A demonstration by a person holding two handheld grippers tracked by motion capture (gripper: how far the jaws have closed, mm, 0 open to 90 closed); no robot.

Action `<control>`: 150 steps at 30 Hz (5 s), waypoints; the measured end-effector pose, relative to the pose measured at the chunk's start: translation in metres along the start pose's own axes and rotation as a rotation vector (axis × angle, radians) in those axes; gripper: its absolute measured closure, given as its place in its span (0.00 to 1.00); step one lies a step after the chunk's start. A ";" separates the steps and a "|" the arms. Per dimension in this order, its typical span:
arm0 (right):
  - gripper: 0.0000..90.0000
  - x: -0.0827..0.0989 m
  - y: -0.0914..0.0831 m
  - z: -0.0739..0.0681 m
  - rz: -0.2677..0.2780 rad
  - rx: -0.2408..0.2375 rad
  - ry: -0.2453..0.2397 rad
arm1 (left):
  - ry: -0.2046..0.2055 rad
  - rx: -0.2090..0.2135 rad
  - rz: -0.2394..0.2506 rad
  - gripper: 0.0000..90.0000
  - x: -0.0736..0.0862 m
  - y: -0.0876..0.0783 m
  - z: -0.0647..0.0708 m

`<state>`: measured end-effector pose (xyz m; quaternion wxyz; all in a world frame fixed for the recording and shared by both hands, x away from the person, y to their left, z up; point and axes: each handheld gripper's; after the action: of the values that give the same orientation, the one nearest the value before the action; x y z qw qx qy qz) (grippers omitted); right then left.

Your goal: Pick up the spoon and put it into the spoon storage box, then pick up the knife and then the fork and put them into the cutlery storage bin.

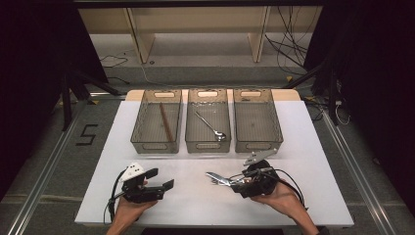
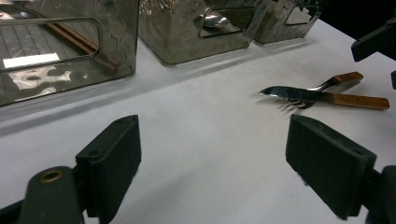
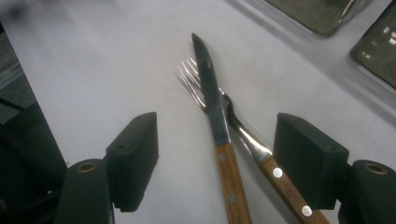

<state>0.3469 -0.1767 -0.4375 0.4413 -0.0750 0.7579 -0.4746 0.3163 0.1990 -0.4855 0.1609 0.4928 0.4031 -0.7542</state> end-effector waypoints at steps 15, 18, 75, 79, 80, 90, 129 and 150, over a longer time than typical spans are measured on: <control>0.32 0.009 0.008 -0.003 -0.063 -0.012 -0.010 | 0.003 -0.001 0.008 0.20 0.001 -0.003 0.000; 0.35 0.010 0.007 -0.003 -0.071 -0.008 -0.014 | 0.001 -0.002 0.006 0.20 0.001 -0.002 -0.001; 0.86 0.011 0.019 -0.002 -0.231 0.093 -0.118 | 0.031 0.004 0.010 0.20 0.002 -0.004 0.002; 0.86 0.009 0.014 -0.001 -0.202 0.087 -0.110 | 0.031 0.004 0.010 0.20 0.002 -0.004 0.002; 0.86 0.009 0.012 0.000 -0.193 0.084 -0.110 | 0.031 0.003 0.009 0.20 0.002 -0.004 0.002; 0.85 -0.003 -0.011 0.004 -0.109 0.073 -0.083 | 0.019 0.004 0.015 0.20 0.002 -0.003 0.002; 0.86 -0.101 -0.032 0.112 0.081 0.242 0.210 | 0.013 -0.004 0.025 0.20 0.002 -0.004 0.000; 0.85 -0.116 -0.004 0.144 0.055 0.293 0.353 | 0.016 -0.004 0.025 0.20 0.002 -0.005 0.000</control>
<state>0.5222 -0.2111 -0.3881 0.3207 0.0948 0.7482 -0.5730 0.3125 0.2027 -0.4847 0.1682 0.5036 0.3996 -0.7473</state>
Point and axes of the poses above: each handheld gripper's, and its own axes: y roughly forward along the jaws, x roughly out of its underside, z roughly to its right, and after that the axes turned 4 degrees about y, right-handed
